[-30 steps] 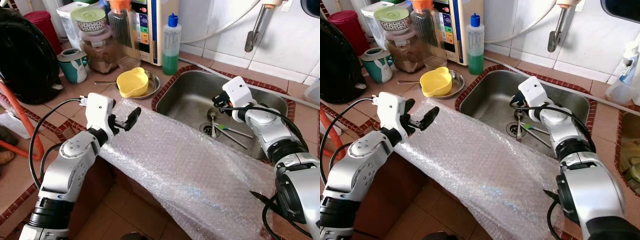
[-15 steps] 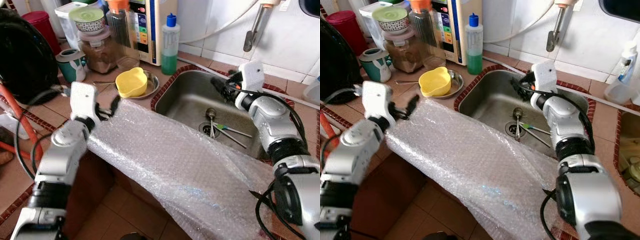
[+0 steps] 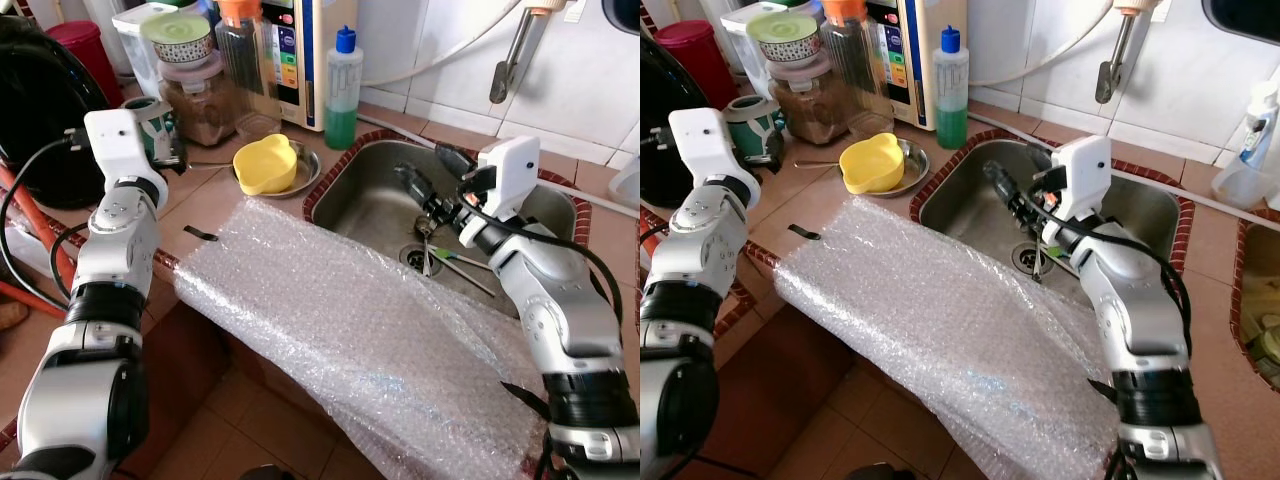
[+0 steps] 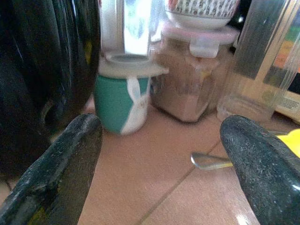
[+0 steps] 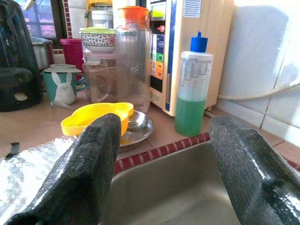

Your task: Kitchen organization

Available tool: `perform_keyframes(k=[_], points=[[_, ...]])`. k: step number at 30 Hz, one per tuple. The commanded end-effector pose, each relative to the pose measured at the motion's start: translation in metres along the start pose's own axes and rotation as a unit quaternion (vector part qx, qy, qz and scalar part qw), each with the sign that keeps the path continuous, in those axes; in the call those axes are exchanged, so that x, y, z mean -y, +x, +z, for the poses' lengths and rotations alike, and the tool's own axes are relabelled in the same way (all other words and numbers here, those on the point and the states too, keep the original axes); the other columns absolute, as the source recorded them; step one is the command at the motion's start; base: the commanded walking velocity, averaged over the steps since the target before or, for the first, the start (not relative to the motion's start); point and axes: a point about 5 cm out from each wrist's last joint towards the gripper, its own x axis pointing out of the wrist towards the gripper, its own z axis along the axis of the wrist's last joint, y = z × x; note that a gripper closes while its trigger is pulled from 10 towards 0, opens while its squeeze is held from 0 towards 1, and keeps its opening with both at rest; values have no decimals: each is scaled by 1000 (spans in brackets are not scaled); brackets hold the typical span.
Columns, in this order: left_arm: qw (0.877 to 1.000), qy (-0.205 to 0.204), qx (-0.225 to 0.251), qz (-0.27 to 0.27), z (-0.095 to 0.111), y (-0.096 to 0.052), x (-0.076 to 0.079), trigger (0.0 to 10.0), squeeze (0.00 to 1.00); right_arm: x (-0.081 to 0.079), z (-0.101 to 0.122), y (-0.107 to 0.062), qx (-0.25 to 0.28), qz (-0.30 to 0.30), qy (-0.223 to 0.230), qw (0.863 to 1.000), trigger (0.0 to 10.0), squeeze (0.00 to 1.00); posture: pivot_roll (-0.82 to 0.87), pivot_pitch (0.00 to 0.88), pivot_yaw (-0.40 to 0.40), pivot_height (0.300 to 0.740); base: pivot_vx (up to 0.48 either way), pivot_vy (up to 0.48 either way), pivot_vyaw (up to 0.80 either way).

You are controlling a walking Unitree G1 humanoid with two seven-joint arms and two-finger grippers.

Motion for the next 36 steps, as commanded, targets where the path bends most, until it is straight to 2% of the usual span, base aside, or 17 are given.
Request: perform_keyframes(k=[1, 2, 8, 13, 17, 18, 21, 25, 26, 27, 30, 33, 34, 36], points=[[999, -30, 3, 18, 6, 3, -3, 10000, 0, -4, 8, -2, 9, 0, 4, 1000, 10000, 0, -37, 113, 71, 740, 0, 0, 0], [998, -59, -14, 27, 4, 5, -3, 10000, 0, -6, 9, -4, 8, -1, 5, 1000, 10000, 0, -41, 117, 71, 740, 0, 0, 0], [990, -136, -36, 28, 1, 8, 7, 10000, 0, -15, 17, -8, 6, -3, 8, 1000, 10000, 0, -64, 135, 66, 740, 0, 0, 0], [986, -156, -44, 23, 1, 10, 14, 10000, 0, -22, 19, -10, 0, 4, -1, 1000, 10000, 0, -87, 151, 66, 740, 0, 0, 0], [987, -155, -44, 13, 2, 10, 22, 10000, 0, -24, 21, -11, 0, 3, 2, 1000, 10000, 0, -91, 154, 68, 740, 0, 0, 0], [988, -148, -44, -3, 2, 10, 32, 10000, 0, -24, 23, -11, 5, -6, 6, 1000, 10000, 0, -93, 156, 72, 740, 0, 0, 0], [992, -120, -27, -35, 6, 9, 47, 10000, 0, -19, 28, -11, 21, -45, 24, 998, 10000, 0, -90, 155, 75, 740, 0, 0, 0], [995, -62, 11, -83, 9, 6, 57, 10000, 0, -4, 29, -14, 29, -118, 15, 992, 10000, 0, -77, 149, 78, 740, 0, 0, 0], [994, -31, 27, -99, 8, 2, 57, 10000, 0, 3, 27, -17, 28, -148, 16, 988, 10000, 0, -71, 145, 78, 740, 0, 0, 0], [994, -31, 27, -99, 8, 2, 57, 10000, 0, 3, 27, -17, 28, -148, 16, 988, 10000, 0, -71, 145, 78, 740, 0, 0, 0], [993, 21, 52, -108, 5, -5, 51, 10000, 0, 10, 25, -21, 24, -171, 8, 985, 10000, 0, -58, 140, 79, 740, 0, 0, 0], [986, 73, 88, -125, 5, -19, 41, 10000, 0, 17, 25, -27, 23, -189, 9, 982, 10000, 0, -43, 127, 85, 740, 0, 0, 0], [982, 89, 100, -130, 5, -28, 38, 10000, 0, 19, 24, -30, 21, -198, 8, 980, 10000, 0, -40, 121, 90, 740, 0, 0, 0], [982, 92, 102, -132, 4, -31, 37, 10000, 0, 19, 23, -31, 20, -201, 8, 979, 10000, 0, -40, 121, 90, 740, 0, 0, 0]])
